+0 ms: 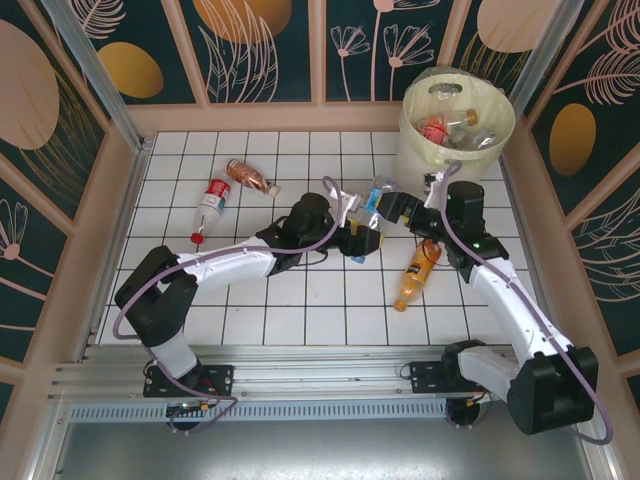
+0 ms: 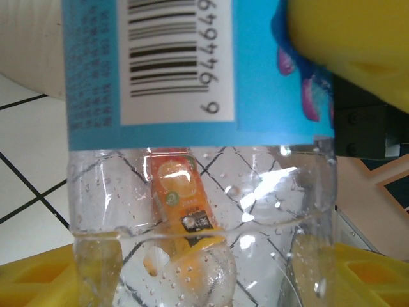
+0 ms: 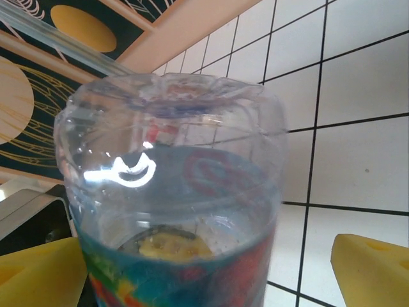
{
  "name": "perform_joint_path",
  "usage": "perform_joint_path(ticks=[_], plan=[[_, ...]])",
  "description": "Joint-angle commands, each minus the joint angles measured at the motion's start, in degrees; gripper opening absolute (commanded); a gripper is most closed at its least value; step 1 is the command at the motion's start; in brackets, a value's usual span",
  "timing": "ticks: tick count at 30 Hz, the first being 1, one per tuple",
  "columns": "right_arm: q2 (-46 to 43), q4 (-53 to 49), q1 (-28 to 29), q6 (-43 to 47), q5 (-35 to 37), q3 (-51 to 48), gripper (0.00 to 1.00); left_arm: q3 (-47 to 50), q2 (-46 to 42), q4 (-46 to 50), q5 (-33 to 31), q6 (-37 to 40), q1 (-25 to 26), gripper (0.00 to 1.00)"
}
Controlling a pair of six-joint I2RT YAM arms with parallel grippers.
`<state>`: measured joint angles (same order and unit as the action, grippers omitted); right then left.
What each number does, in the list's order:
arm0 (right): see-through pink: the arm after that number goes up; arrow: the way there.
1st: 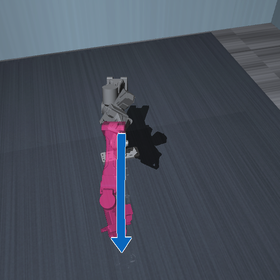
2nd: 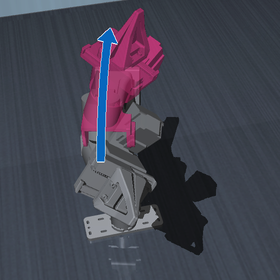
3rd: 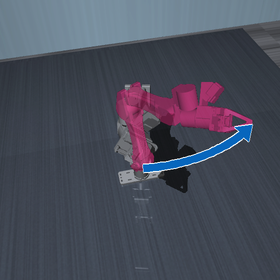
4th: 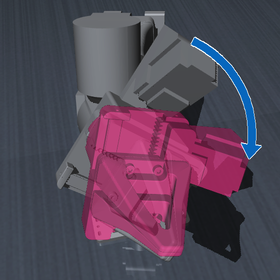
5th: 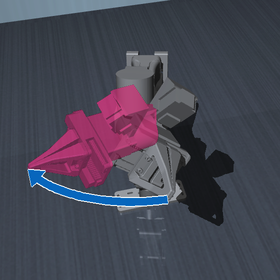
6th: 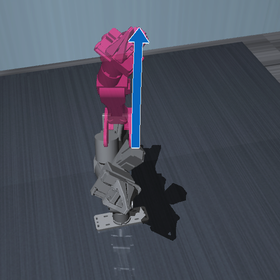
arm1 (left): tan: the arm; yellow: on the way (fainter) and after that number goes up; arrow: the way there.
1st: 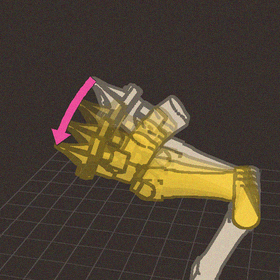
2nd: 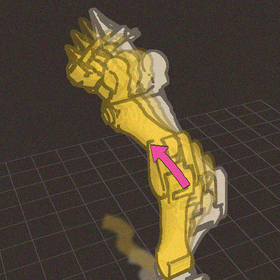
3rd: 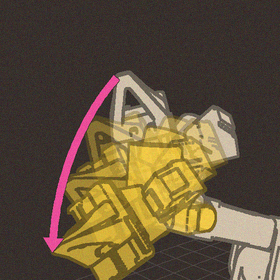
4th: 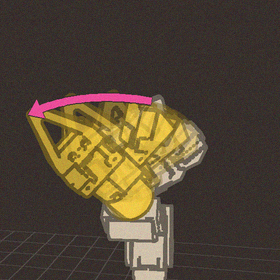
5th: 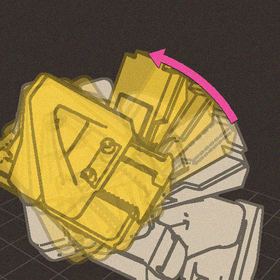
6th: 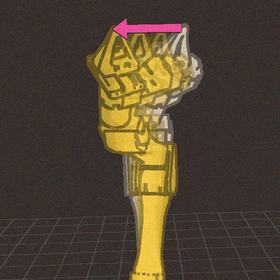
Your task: Put the plastic bottles in the bin
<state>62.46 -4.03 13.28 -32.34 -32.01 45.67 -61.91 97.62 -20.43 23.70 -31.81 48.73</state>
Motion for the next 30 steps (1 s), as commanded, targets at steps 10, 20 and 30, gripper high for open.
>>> perform_joint_path(ticks=[10,20,30], plan=[[4.56,5.61,2.44,-0.67,-1.62,2.55,0.78,-0.47,-0.69,-2.63,2.19,0.08,0.05,0.72],[3.35,1.21,2.67,1.99,0.91,7.12,0.63,-0.68,-1.98,-2.15,0.53,1.17,0.05,0.99],[1.55,-8.67,2.45,12.2,11.17,21.16,0.63,0.06,-12.25,-1.2,-3.88,8.46,0.05,0.99]])
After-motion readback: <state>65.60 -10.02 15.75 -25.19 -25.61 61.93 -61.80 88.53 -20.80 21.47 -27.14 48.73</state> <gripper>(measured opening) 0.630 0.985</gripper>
